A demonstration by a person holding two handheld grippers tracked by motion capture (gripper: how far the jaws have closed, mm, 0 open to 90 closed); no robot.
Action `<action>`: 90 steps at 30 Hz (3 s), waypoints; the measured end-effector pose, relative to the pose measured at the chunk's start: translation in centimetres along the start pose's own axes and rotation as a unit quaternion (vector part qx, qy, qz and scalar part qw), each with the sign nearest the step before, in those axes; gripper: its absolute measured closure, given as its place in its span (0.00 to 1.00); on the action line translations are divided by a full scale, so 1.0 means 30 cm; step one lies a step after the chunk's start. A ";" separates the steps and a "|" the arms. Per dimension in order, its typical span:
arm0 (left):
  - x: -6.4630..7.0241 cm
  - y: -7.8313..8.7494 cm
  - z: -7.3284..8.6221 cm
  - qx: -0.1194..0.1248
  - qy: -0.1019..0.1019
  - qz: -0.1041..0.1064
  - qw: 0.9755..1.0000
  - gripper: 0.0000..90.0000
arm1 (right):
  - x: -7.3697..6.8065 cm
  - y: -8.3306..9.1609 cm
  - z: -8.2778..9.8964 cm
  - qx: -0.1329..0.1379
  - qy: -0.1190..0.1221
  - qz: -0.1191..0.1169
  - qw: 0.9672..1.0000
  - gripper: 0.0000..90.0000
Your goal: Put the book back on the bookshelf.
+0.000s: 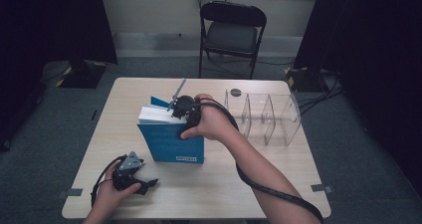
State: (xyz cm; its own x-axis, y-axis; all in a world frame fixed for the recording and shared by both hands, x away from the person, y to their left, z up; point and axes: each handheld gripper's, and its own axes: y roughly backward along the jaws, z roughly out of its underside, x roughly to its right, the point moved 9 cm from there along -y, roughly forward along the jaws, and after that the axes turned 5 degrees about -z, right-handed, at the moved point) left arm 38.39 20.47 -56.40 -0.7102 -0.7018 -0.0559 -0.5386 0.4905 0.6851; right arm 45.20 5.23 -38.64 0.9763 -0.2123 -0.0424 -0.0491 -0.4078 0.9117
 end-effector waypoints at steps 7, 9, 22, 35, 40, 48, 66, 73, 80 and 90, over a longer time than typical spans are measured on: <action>0.000 0.000 0.000 0.000 0.000 0.000 1.000 0.07 | -0.013 -0.002 0.005 -0.029 0.015 -0.003 0.999 0.54; 0.000 0.000 0.000 0.000 0.000 0.000 1.000 0.07 | -0.009 -0.003 0.005 -0.026 0.014 -0.003 1.000 0.55; 0.000 0.000 0.000 0.000 0.000 0.000 1.000 0.07 | -0.014 0.000 0.010 -0.044 0.011 -0.008 0.999 0.66; 0.000 0.000 0.000 0.000 0.000 0.000 1.000 0.07 | -0.013 0.001 0.013 -0.065 0.012 -0.006 0.998 0.66; 0.000 0.000 0.000 0.000 0.000 0.000 1.000 0.07 | -0.017 0.001 0.014 -0.066 0.008 -0.008 0.998 0.67; 0.000 0.000 0.000 0.000 -0.001 0.000 1.000 0.07 | -0.021 0.004 0.014 -0.065 -0.011 -0.006 0.998 0.68; 0.001 -0.005 0.000 -0.003 0.003 0.003 1.000 0.05 | -0.038 0.132 0.087 -0.084 -0.038 0.004 0.996 0.69; 0.004 -0.006 -0.002 0.001 0.009 0.004 1.000 0.05 | -0.043 0.183 0.124 -0.074 -0.050 0.000 0.996 0.69; 0.002 -0.006 -0.002 -0.002 0.000 0.005 1.000 0.04 | -0.050 0.204 0.171 -0.076 -0.072 -0.008 0.995 0.69; 0.004 -0.007 -0.002 -0.003 -0.001 0.007 1.000 0.03 | -0.041 0.244 0.246 -0.071 -0.094 -0.004 0.993 0.69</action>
State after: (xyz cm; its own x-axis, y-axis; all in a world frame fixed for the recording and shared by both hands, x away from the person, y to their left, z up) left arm 38.43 20.26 -56.51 -0.7181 -0.6942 -0.0486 -0.5269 0.4968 0.6896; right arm 42.08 -4.05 -34.93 0.9189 -0.3776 -0.1141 0.0025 -0.2837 0.9589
